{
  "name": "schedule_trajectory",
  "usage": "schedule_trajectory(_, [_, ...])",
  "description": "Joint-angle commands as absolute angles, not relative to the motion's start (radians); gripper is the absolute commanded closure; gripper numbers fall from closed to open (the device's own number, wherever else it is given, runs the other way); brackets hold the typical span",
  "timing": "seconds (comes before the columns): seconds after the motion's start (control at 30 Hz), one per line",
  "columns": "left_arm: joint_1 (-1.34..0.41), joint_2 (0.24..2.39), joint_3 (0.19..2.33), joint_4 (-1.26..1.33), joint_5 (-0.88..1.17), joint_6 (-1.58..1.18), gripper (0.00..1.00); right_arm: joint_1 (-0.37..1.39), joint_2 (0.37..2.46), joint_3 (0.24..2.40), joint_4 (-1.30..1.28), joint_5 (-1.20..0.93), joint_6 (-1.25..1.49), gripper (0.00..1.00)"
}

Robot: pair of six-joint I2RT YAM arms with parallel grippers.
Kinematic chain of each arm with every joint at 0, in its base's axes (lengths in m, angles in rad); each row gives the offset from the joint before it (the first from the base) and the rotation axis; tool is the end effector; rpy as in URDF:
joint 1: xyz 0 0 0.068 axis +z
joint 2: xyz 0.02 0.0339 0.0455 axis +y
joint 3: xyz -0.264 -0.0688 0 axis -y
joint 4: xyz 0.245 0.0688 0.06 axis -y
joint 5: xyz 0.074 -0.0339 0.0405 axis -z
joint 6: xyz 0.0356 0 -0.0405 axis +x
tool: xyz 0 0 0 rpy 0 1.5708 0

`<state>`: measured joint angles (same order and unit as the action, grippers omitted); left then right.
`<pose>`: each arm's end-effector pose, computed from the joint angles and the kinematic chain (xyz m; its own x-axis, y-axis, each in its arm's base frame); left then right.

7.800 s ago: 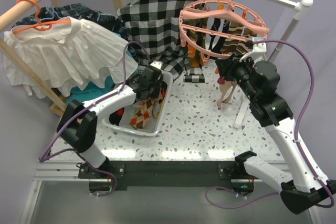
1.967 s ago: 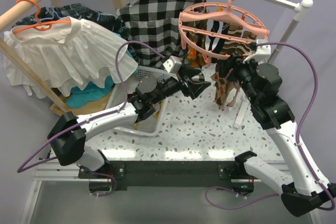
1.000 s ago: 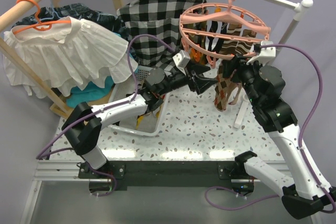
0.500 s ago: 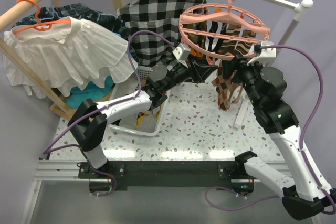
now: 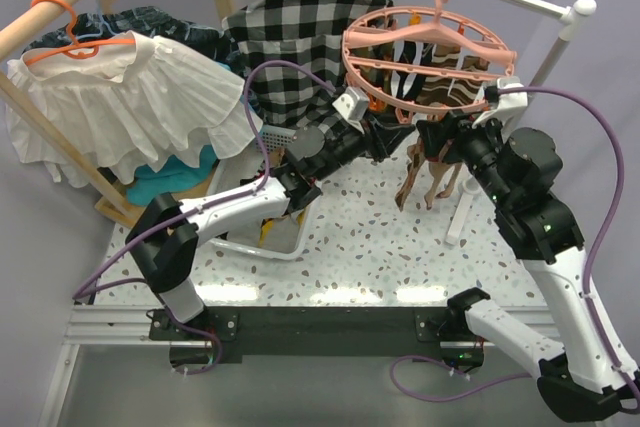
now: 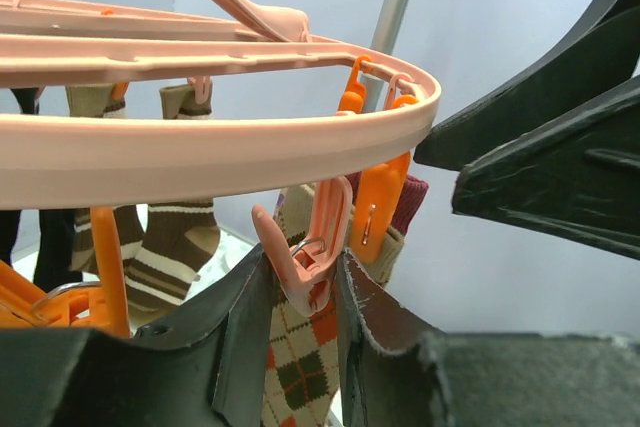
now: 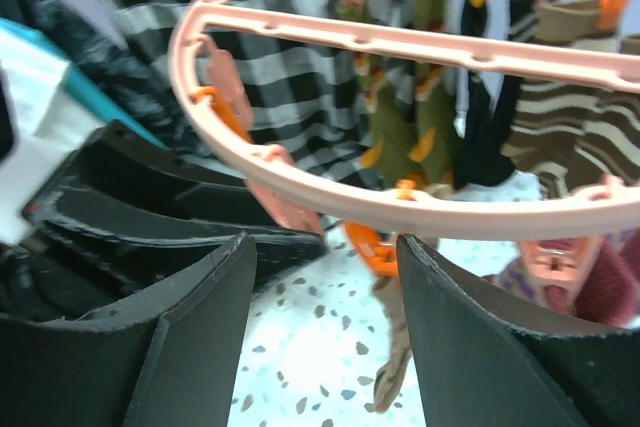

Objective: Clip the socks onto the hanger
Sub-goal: Open the clamp at the hanger.

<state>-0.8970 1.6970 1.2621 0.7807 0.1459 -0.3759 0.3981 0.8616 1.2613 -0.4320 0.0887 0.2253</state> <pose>0.2477 -0.3185 0.3636 -0.1184 -0.4338 -0.8932 0.8762 0.3776 -0.2995 0.1485 0.0591 0.4609 -0.0971 0.2006 -0.9749 -0.2902 0.9312 0.2205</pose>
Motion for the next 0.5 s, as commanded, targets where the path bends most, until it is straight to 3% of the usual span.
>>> schedule_trajectory(0.0, [-0.952,1.626,1.289,0.726,0.015,-0.255,0.85,0.396,0.862,1.333,-0.453,-0.061,0.209,0.39])
schedule_trajectory(0.27, [-1.02,1.612,1.322,0.655,-0.115,-0.123,0.86,0.396,0.91,1.353,-0.448,-0.086,0.239,0.54])
schedule_trajectory(0.47, [-1.06,1.612,1.339,0.638,-0.166,-0.046,0.86,0.396,0.931,1.347,-0.442,-0.051,0.278,0.59])
